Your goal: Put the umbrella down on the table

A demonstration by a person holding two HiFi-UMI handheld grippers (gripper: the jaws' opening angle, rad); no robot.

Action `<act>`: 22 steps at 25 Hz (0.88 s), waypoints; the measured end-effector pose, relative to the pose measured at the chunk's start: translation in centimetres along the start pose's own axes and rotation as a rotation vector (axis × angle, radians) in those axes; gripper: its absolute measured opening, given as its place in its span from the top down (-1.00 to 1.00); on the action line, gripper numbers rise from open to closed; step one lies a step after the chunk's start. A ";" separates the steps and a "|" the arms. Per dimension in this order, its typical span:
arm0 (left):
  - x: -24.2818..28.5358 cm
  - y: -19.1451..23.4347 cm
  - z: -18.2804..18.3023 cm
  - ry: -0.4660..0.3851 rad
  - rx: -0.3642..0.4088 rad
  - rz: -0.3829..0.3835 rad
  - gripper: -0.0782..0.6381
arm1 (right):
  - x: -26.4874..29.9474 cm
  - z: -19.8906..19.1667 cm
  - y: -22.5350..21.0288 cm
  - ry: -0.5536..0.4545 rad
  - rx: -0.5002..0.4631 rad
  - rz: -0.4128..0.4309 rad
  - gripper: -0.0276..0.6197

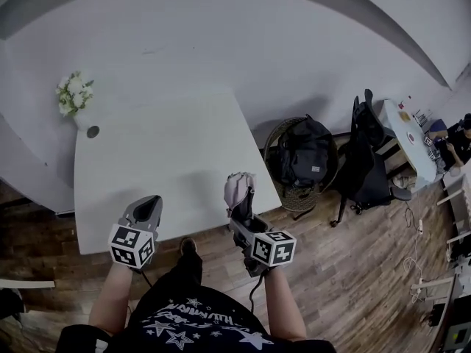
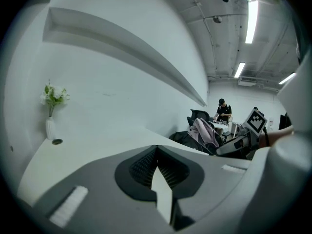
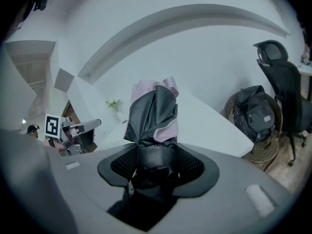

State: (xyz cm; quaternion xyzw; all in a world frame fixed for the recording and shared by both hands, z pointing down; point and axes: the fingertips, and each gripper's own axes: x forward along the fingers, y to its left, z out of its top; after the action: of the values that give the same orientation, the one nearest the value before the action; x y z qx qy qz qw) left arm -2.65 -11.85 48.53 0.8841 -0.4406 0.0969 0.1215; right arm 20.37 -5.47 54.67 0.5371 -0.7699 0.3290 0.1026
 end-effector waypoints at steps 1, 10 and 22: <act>1.1 0.0 0.4 -0.002 -0.001 -0.006 0.77 | 0.4 0.6 -0.8 0.005 -0.010 -0.008 0.17; 9.1 2.9 3.6 0.006 0.002 -0.017 0.77 | 7.9 7.5 -5.4 0.120 -0.286 -0.063 0.17; 14.9 8.9 4.6 0.019 -0.055 0.042 0.77 | 18.5 14.1 -8.8 0.260 -0.668 -0.095 0.17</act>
State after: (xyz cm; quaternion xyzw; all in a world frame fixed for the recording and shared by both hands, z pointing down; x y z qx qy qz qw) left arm -0.66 -29.66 49.40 0.8700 -0.4605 0.0959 0.1477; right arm 23.57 -30.04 56.89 0.4626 -0.7897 0.1198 0.3847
